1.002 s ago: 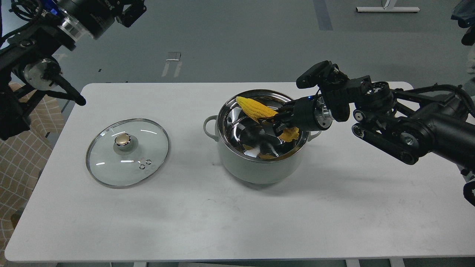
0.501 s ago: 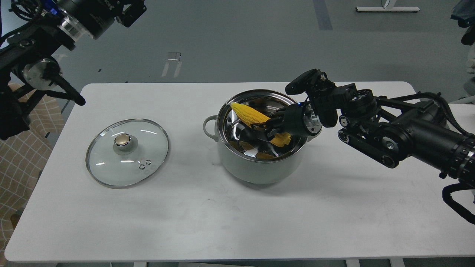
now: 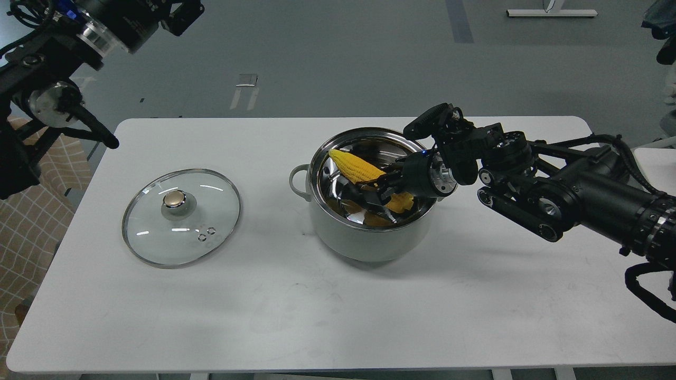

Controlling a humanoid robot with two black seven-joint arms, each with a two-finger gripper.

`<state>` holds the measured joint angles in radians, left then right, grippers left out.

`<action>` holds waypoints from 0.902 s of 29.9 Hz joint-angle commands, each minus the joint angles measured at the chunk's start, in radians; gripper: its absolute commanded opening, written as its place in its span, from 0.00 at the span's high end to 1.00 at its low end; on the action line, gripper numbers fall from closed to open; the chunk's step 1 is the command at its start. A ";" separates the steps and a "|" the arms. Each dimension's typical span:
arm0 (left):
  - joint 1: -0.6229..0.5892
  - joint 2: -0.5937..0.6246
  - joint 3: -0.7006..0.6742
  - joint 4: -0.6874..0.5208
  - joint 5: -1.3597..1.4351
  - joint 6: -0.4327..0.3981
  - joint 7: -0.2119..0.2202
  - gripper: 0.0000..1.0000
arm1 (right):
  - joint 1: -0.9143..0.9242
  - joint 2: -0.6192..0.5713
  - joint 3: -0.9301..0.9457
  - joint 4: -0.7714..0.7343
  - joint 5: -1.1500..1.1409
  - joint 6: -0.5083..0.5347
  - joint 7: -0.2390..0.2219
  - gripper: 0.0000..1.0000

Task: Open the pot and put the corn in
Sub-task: 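Lower the corn into the pot with the right gripper, then open the right gripper and raise it out of the pot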

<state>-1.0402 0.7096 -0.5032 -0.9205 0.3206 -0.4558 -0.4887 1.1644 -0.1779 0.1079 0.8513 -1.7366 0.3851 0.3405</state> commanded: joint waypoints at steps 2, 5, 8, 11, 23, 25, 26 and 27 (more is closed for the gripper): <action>0.000 -0.001 0.000 0.000 0.000 0.002 0.000 0.09 | 0.000 0.000 -0.001 0.000 0.000 0.000 0.000 0.32; 0.000 -0.001 0.000 0.000 0.000 0.002 0.000 0.09 | 0.000 -0.005 0.001 0.002 0.000 0.000 0.000 0.22; 0.000 -0.001 0.000 0.000 0.000 0.002 0.000 0.09 | 0.000 -0.008 0.001 0.002 0.002 0.000 0.000 0.12; 0.000 -0.001 0.000 0.000 0.000 0.002 0.000 0.09 | 0.006 -0.011 0.007 0.002 0.009 -0.006 0.000 0.06; 0.003 -0.016 0.000 0.028 0.003 0.063 0.000 0.02 | 0.097 -0.048 0.340 -0.234 0.208 -0.083 0.003 0.00; 0.003 -0.030 0.002 0.044 0.006 0.068 0.000 0.02 | 0.097 -0.049 0.390 -0.271 0.282 -0.104 0.003 0.00; 0.003 -0.035 0.003 0.054 0.009 0.069 0.000 0.02 | 0.097 -0.051 0.407 -0.279 0.305 -0.123 0.003 0.00; 0.003 -0.039 0.003 0.064 0.011 0.069 0.000 0.02 | 0.090 -0.052 0.427 -0.287 0.331 -0.146 0.003 0.00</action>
<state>-1.0374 0.6844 -0.5032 -0.8825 0.3254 -0.3930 -0.4887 1.2595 -0.2272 0.4714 0.6037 -1.4928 0.2887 0.3433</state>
